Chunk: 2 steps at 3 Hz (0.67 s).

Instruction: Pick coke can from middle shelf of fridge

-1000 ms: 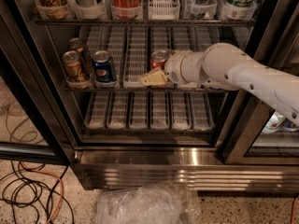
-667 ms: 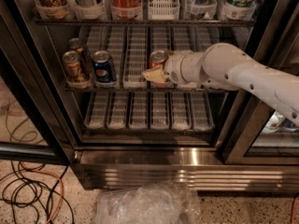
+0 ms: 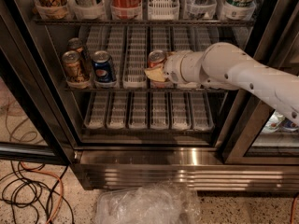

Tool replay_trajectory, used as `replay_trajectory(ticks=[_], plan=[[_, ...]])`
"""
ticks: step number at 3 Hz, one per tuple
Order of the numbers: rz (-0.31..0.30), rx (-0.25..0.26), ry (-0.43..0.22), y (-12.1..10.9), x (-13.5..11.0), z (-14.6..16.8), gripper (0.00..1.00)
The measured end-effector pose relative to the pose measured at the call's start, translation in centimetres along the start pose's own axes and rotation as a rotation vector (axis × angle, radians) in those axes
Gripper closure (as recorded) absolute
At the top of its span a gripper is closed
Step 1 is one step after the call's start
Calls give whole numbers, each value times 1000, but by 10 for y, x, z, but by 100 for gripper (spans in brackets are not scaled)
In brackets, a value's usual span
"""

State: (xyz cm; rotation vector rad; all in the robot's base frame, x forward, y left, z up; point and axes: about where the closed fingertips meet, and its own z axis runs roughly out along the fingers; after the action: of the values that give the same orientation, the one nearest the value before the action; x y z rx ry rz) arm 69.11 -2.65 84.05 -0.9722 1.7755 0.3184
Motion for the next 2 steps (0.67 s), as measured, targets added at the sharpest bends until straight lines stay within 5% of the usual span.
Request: replay_trajectory(ticks=[1, 2], plan=[[0, 0, 0, -1, -4, -2, 100], [15, -21, -63, -8, -27, -11, 100]])
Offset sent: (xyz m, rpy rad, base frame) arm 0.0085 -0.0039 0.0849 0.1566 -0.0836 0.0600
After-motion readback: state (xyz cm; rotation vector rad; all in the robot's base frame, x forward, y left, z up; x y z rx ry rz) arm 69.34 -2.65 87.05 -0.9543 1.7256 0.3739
